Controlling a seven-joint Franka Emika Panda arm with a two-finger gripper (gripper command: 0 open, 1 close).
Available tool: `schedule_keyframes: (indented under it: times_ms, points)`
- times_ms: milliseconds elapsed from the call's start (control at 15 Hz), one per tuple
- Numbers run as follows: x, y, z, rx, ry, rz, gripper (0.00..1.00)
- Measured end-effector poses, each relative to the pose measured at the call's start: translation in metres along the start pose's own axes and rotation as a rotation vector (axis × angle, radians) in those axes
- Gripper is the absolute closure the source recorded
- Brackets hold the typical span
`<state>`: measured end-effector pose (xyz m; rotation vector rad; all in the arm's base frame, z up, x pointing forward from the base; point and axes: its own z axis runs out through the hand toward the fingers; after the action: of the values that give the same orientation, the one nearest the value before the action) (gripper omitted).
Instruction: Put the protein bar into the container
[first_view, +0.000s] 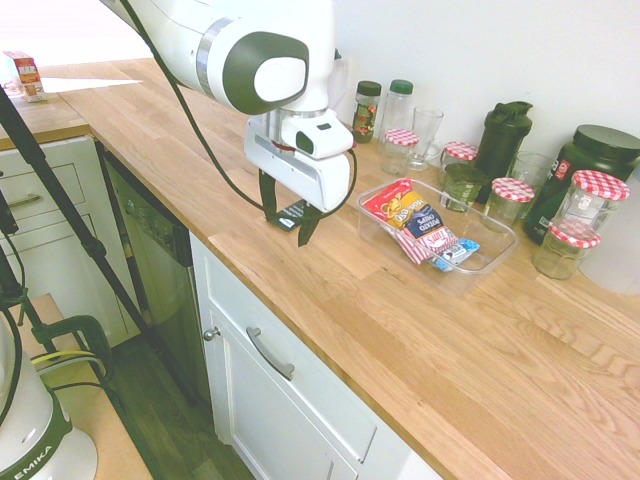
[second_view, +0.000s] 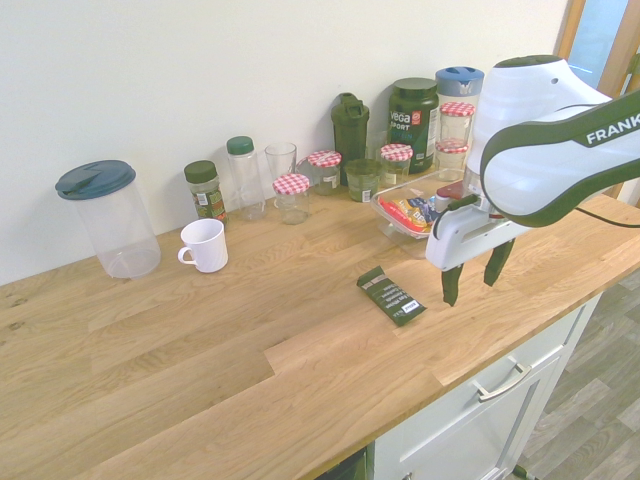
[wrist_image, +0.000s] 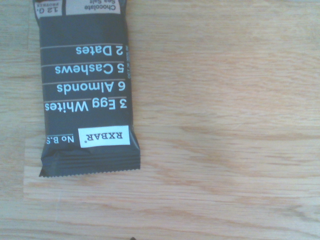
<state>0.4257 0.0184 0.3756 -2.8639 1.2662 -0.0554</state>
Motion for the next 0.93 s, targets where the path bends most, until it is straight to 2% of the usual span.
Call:
schedule_keyframes:
  times_ms: [267,533,933]
  points:
    - [0.002,-0.002,-0.004,0.009,0.001,-0.003,0.0]
    - [0.003,-0.021,-0.027,0.018,0.017,-0.026,0.0]
    - [-0.001,-0.089,-0.043,0.028,0.023,-0.078,0.0]
